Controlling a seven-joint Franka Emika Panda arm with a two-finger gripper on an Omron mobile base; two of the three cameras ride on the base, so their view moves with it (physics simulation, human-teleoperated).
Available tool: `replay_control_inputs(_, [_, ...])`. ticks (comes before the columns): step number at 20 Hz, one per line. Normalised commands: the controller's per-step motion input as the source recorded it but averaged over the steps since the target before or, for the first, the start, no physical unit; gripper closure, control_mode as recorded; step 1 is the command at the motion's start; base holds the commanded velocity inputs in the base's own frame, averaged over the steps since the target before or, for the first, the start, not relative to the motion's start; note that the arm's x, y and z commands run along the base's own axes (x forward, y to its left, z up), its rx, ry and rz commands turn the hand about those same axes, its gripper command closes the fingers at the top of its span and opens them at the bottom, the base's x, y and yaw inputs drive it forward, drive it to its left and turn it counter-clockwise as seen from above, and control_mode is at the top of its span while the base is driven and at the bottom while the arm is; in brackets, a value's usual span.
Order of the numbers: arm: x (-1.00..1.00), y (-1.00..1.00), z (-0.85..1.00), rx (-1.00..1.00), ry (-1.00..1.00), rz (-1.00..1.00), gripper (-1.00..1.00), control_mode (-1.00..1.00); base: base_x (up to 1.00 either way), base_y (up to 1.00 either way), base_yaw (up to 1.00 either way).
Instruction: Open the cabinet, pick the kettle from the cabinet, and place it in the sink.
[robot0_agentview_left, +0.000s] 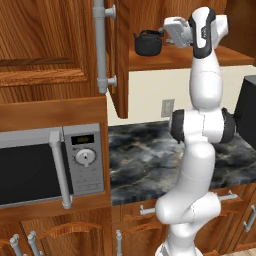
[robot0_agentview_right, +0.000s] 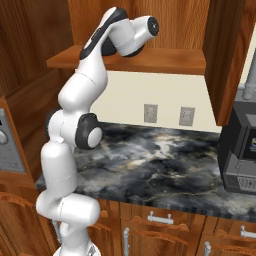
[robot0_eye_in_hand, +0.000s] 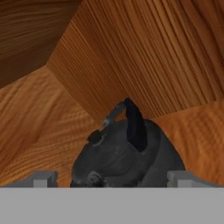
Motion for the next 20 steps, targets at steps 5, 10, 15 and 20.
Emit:
replay_control_inputs(5, [0.11,-0.01,0.0,0.0,0.0,0.0,-1.0,-1.0,0.0,0.0,0.0])
replay_control_inputs(10, [0.07,0.0,0.0,0.0,0.0,0.0,-1.0,-1.0,0.0,0.0,0.0])
replay_control_inputs(15, [0.03,0.0,0.0,0.0,0.0,0.0,-1.0,-1.0,0.0,0.0,0.0])
replay_control_inputs(20, [0.0,0.04,0.0,0.0,0.0,0.0,-1.0,-1.0,0.0,0.0,0.0])
